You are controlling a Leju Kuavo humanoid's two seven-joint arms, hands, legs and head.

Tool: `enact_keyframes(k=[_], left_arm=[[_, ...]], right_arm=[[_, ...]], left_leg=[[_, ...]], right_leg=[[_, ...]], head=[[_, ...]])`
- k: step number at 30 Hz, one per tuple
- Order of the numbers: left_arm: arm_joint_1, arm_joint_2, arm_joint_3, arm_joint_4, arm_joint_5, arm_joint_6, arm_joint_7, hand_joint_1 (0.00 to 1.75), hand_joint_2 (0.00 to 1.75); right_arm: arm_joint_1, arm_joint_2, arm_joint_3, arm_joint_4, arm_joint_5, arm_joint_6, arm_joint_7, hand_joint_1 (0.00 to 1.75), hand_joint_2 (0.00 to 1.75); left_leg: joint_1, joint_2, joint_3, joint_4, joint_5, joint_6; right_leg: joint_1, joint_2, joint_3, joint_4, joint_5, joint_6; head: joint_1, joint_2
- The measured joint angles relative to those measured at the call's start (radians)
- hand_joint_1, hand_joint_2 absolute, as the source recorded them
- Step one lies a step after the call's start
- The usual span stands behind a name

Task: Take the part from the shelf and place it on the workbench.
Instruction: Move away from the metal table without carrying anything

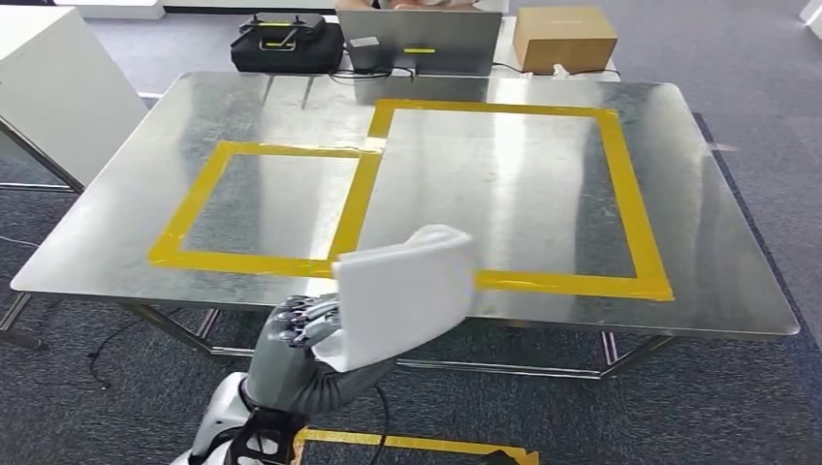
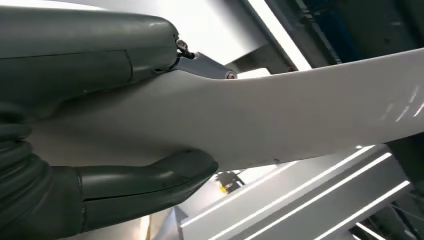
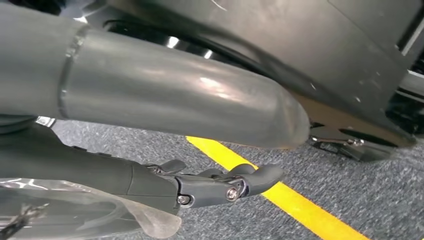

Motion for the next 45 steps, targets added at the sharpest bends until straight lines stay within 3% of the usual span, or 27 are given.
enact_keyframes(k=[2,4,7,9,10,13,14,15,17,19,20,24,26,28,29,30,31,33,34,35,38,40,43,44,45], left_arm=[[-0.065,-0.009,-0.017,0.017,-0.029,-0.018,0.005,1.75,1.75],[-0.111,-0.02,-0.029,0.031,-0.032,-0.033,0.005,1.75,1.75],[-0.154,-0.035,-0.045,0.047,-0.044,-0.04,0.005,1.75,1.75],[-0.193,-0.043,-0.056,0.058,-0.076,-0.034,0.007,1.75,1.75],[-0.215,-0.047,-0.063,0.066,-0.103,-0.026,0.01,1.75,1.75],[-0.291,-0.057,-0.085,0.126,-0.25,0.023,0.038,1.75,1.75],[-0.321,-0.058,-0.095,0.161,-0.321,0.041,0.052,1.75,1.75],[-0.354,-0.059,-0.105,0.204,-0.389,0.055,0.066,1.75,1.75],[-0.428,-0.064,-0.125,0.308,-0.488,0.067,0.091,1.75,1.75],[-0.502,-0.073,-0.138,0.424,-0.531,0.067,0.112,1.75,1.75],[-0.536,-0.079,-0.142,0.485,-0.544,0.067,0.122,1.75,1.75],[-0.638,-0.1,-0.15,0.7,-0.568,0.058,0.153,1.75,1.75],[-0.678,-0.107,-0.148,0.783,-0.573,0.042,0.175,1.75,1.75],[-0.707,-0.111,-0.143,0.864,-0.576,0.025,0.195,1.75,1.75],[-0.716,-0.112,-0.141,0.897,-0.577,0.017,0.203,1.75,1.75],[-0.726,-0.112,-0.14,0.93,-0.579,0.005,0.213,1.75,1.75],[-0.737,-0.113,-0.138,0.957,-0.581,-0.01,0.227,1.75,1.75],[-0.765,-0.114,-0.13,1.009,-0.58,-0.046,0.267,1.75,1.75],[-0.78,-0.114,-0.121,1.031,-0.573,-0.064,0.289,1.75,1.75],[-0.793,-0.113,-0.111,1.053,-0.565,-0.079,0.31,1.75,1.75],[-0.821,-0.102,-0.075,1.11,-0.545,-0.099,0.341,1.75,1.75],[-0.834,-0.097,-0.061,1.132,-0.542,-0.1,0.343,1.75,1.75],[-0.843,-0.097,-0.05,1.157,-0.542,-0.1,0.344,1.75,1.75],[-0.843,-0.097,-0.047,1.165,-0.542,-0.1,0.344,1.75,1.75],[-0.843,-0.097,-0.047,1.171,-0.542,-0.101,0.345,1.75,1.75]], right_arm=[[-0.01,0.003,0.003,-0.001,0.014,0.018,0.015,0.0,0.0],[-0.026,0.006,0.007,-0.002,0.023,0.034,0.032,0.0,0.0],[-0.042,0.008,0.011,-0.004,0.032,0.049,0.048,0.0,0.0],[-0.051,0.009,0.016,-0.005,0.041,0.056,0.051,0.0,0.0],[-0.056,0.009,0.019,-0.006,0.048,0.061,0.052,0.0,0.0],[-0.068,0.01,0.034,-0.006,0.076,0.085,0.058,0.0,0.0],[-0.072,0.01,0.04,-0.006,0.086,0.093,0.062,0.0,0.0],[-0.076,0.01,0.046,-0.006,0.095,0.102,0.068,0.0,0.0],[-0.087,0.011,0.056,-0.007,0.11,0.115,0.077,0.0,0.0],[-0.098,0.013,0.061,-0.007,0.119,0.123,0.081,0.0,0.0],[-0.101,0.014,0.063,-0.007,0.123,0.128,0.081,0.0,0.0],[-0.104,0.016,0.069,-0.007,0.139,0.141,0.08,0.0,0.0],[-0.105,0.017,0.072,-0.007,0.145,0.143,0.078,0.0,0.0],[-0.105,0.017,0.073,-0.007,0.148,0.144,0.078,0.0,0.0],[-0.103,0.017,0.073,-0.007,0.149,0.144,0.076,0.0,0.0],[-0.101,0.017,0.073,-0.007,0.148,0.143,0.072,0.0,0.0],[-0.098,0.017,0.073,-0.007,0.148,0.14,0.064,0.0,0.0],[-0.09,0.019,0.073,-0.007,0.146,0.133,0.047,0.0,0.0],[-0.085,0.02,0.072,-0.007,0.144,0.128,0.041,0.0,0.0],[-0.081,0.021,0.072,-0.007,0.141,0.125,0.036,0.0,0.0],[-0.069,0.024,0.071,-0.007,0.133,0.115,0.028,0.0,0.0],[-0.066,0.025,0.071,-0.007,0.131,0.112,0.027,0.0,0.0],[-0.067,0.025,0.07,-0.007,0.131,0.111,0.026,0.0,0.0],[-0.067,0.024,0.069,-0.007,0.131,0.111,0.026,0.0,0.0],[-0.067,0.024,0.069,-0.007,0.131,0.11,0.026,0.0,0.0]], left_leg=[[0.001,0.0,0.026,-0.11,0.097,0.003],[-0.004,0.002,0.043,-0.194,0.136,0.009],[-0.007,0.003,0.045,-0.225,0.143,0.026],[-0.003,0.002,0.049,-0.234,0.149,0.035],[-0.001,0.002,0.051,-0.238,0.15,0.039],[-0.003,0.002,0.052,-0.24,0.147,0.047],[-0.004,0.001,0.053,-0.24,0.146,0.048],[-0.004,0.0,0.054,-0.24,0.145,0.048],[-0.004,-0.001,0.056,-0.239,0.144,0.047],[-0.009,-0.001,0.055,-0.237,0.143,0.041],[-0.011,-0.001,0.054,-0.238,0.144,0.035],[-0.012,0.0,0.049,-0.227,0.137,0.014],[-0.01,0.001,0.01,-0.14,0.088,0.004],[-0.008,0.001,-0.051,-0.008,0.035,-0.002],[-0.008,0.001,-0.071,0.032,0.028,-0.003],[-0.009,0.001,-0.074,0.034,0.041,-0.001],[-0.009,0.001,-0.059,-0.006,0.072,0.002],[-0.013,0.002,0.001,-0.141,0.143,0.016],[-0.015,0.002,0.027,-0.198,0.163,0.023],[-0.018,0.002,0.04,-0.231,0.168,0.028],[-0.018,0.002,0.048,-0.255,0.162,0.036],[-0.011,0.002,0.055,-0.267,0.167,0.043],[-0.007,0.002,0.058,-0.27,0.167,0.049],[-0.007,0.002,0.059,-0.269,0.166,0.049],[-0.007,0.002,0.059,-0.269,0.165,0.048]], right_leg=[[-0.001,0.001,0.018,-0.001,-0.012,0.005],[-0.001,0.004,0.025,-0.001,-0.019,0.015],[-0.001,0.003,0.022,-0.005,-0.027,0.036],[-0.001,0.001,0.01,0.017,-0.047,0.046],[-0.002,0.001,-0.013,0.057,-0.069,0.049],[-0.001,0.001,-0.12,0.242,-0.133,0.055],[-0.001,0.002,-0.142,0.268,-0.128,0.055],[-0.001,0.002,-0.148,0.258,-0.105,0.055],[-0.001,0.001,-0.11,0.146,-0.025,0.051],[0.0,0.001,-0.06,0.033,0.024,0.044],[0.001,0.003,-0.048,0.007,0.031,0.041],[-0.002,0.005,-0.044,-0.004,0.038,0.022],[-0.006,0.004,-0.042,-0.006,0.039,0.013],[-0.006,0.004,-0.04,-0.006,0.038,0.009],[-0.006,0.004,-0.04,-0.006,0.037,0.008],[-0.005,0.005,-0.038,-0.005,0.036,0.007],[-0.004,0.005,-0.036,-0.005,0.035,0.007],[-0.001,0.006,-0.033,-0.005,0.031,0.008],[0.001,0.006,-0.033,-0.004,0.03,0.01],[0.002,0.006,-0.036,-0.004,0.03,0.013],[0.001,0.004,-0.041,-0.007,0.028,0.028],[0.001,0.004,-0.059,0.027,0.003,0.037],[-0.001,0.004,-0.15,0.206,-0.073,0.048],[-0.002,0.003,-0.178,0.253,-0.083,0.051],[-0.003,0.003,-0.19,0.265,-0.073,0.054]], head=[[0.001,0.0],[-0.001,0.0],[-0.006,0.0],[-0.006,0.0],[-0.005,0.0],[-0.005,0.0],[-0.005,0.0],[-0.005,0.0],[-0.005,0.0],[-0.006,0.0],[-0.006,0.0],[-0.008,0.0],[-0.01,0.0],[-0.011,0.0],[-0.011,0.0],[-0.011,0.0],[-0.011,0.0],[-0.01,0.0],[-0.01,0.0],[-0.01,0.0],[-0.011,0.0],[-0.009,0.0],[-0.003,0.0],[-0.003,0.0],[-0.003,0.0]])
